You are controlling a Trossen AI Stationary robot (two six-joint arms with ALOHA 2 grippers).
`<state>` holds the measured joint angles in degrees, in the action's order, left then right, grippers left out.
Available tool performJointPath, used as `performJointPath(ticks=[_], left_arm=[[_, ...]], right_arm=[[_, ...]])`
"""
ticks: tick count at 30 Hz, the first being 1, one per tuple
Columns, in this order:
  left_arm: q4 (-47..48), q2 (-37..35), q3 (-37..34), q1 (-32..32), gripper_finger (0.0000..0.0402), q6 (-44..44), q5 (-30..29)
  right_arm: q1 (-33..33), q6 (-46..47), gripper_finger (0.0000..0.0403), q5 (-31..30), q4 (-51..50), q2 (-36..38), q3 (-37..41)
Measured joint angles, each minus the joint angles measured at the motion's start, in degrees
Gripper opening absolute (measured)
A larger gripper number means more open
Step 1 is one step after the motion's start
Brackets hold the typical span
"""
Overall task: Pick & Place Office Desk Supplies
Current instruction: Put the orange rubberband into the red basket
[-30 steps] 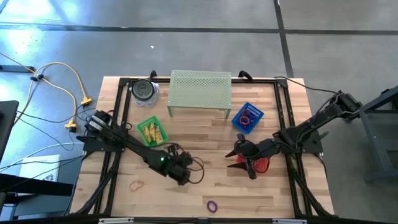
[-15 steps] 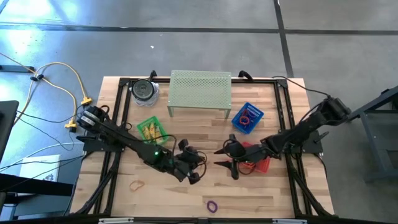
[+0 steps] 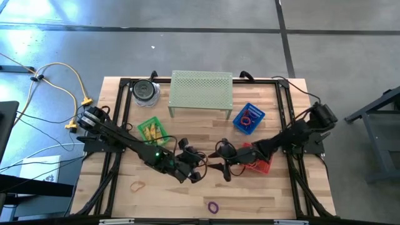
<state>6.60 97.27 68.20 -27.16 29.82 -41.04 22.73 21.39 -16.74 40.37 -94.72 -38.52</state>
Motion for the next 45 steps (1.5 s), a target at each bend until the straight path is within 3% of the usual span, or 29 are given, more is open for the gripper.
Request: performJointPath(ticks=[6,16,23,28,36,45], left_arm=[[1.32,0.00,0.00,0.00,0.0000,0.02,-1.33],[1.20,0.00,-0.02,0.35,0.0000,0.13,-2.82],[1.07,0.00,-0.02,0.33,0.0000,0.13,-2.81],[1.07,0.00,-0.02,0.33,0.0000,0.13,-3.78],[1.07,0.00,-0.02,0.33,0.0000,0.13,-3.87],[1.10,0.00,-0.02,0.33,0.0001,0.13,-2.84]], right_arm=[[-0.40,-0.07,0.0183,6.48,6.49,-2.15,-0.01],[-1.82,1.41,0.0183,-0.97,6.96,-2.31,-0.02],[-1.91,1.17,0.0179,-1.31,6.64,-2.31,-0.02],[-1.91,-0.48,0.0137,-1.31,6.63,-2.31,-0.02],[-3.53,-0.55,0.0016,0.35,6.55,-2.31,-0.02],[-3.73,-1.67,0.0003,1.49,6.34,-2.31,-0.02]])
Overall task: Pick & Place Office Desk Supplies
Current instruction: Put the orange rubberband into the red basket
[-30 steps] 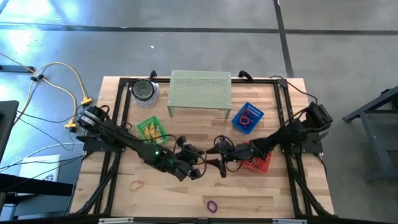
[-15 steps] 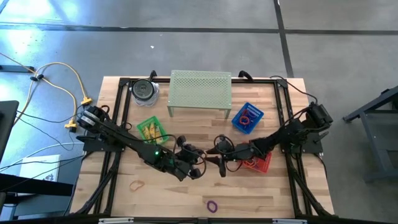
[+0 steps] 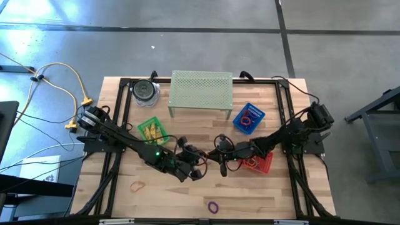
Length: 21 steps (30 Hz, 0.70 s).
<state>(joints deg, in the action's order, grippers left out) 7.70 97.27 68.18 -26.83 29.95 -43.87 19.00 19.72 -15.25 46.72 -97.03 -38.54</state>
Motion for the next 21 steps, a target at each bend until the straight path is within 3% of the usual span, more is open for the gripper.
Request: performJointPath(ticks=[7,21], left_arm=[[-0.06,0.00,-0.02,0.00,0.0029,0.02,1.98],[-1.65,0.00,-0.04,0.00,0.0223,0.02,1.94]], right_arm=[[0.00,-0.04,0.0002,0.00,-0.93,0.00,0.00],[0.00,-1.01,0.0002,-0.02,-5.71,0.33,0.00]])
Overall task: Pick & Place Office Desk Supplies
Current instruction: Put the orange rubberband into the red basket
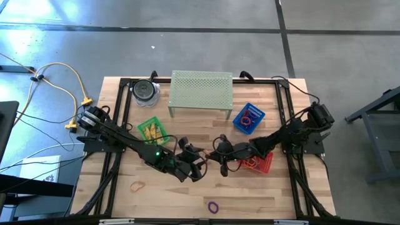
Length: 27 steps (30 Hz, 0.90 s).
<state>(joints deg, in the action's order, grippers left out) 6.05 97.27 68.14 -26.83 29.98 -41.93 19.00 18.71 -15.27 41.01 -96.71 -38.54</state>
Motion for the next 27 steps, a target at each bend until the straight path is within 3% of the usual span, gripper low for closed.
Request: performJointPath(ticks=[5,11,20,23,27], left_arm=[[-0.29,0.00,0.00,0.00,0.0239,0.00,-0.02],[-0.20,0.00,0.00,-0.31,0.0239,0.00,1.73],[0.08,0.00,0.00,-1.04,0.0239,0.00,4.35],[0.15,0.00,0.00,-1.11,0.0239,0.00,4.35],[0.15,0.00,0.00,-1.20,0.0239,0.00,4.53]], right_arm=[[1.50,-3.20,0.0002,-2.06,-7.51,5.18,-0.01],[6.77,-5.07,0.0003,-11.64,-27.13,16.71,-0.85],[16.32,8.43,0.0003,-21.08,-53.65,31.23,-1.77],[18.85,14.32,0.0003,-21.14,-62.08,34.67,-1.77],[21.25,20.33,0.0003,-15.01,-71.11,36.52,-1.76]])
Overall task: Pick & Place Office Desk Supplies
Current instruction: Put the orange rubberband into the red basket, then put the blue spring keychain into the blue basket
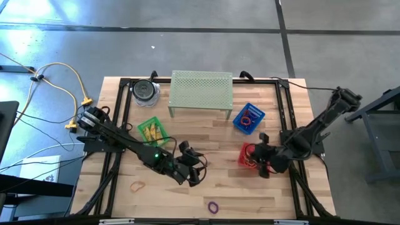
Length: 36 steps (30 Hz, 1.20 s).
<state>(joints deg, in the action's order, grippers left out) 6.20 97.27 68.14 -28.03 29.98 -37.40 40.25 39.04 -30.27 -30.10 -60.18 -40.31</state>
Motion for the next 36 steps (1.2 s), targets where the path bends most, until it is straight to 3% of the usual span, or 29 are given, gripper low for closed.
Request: performJointPath(ticks=[5,11,19,23,30,36], left_arm=[[0.13,0.00,0.00,0.02,0.0239,0.00,2.45],[0.22,0.00,0.00,-0.37,0.0239,0.00,3.43],[0.23,0.00,0.00,-1.80,0.0239,1.38,3.43],[0.22,0.00,0.00,-2.73,0.0239,1.53,3.40],[0.24,0.00,0.00,-3.96,0.0239,1.53,3.38],[0.49,0.00,0.00,-4.93,0.0239,1.53,3.25]], right_arm=[[3.28,4.18,0.0003,6.27,-4.63,-1.48,-0.01],[4.39,16.84,0.0003,6.27,-16.33,-4.47,0.01],[4.37,24.37,0.0014,9.61,-17.16,-8.70,0.04],[4.37,24.82,0.0056,9.74,-16.44,-9.49,0.04],[3.44,24.12,0.0168,9.50,-16.73,-9.22,0.04],[0.04,20.10,0.0196,12.72,-18.84,-9.03,-0.84]])
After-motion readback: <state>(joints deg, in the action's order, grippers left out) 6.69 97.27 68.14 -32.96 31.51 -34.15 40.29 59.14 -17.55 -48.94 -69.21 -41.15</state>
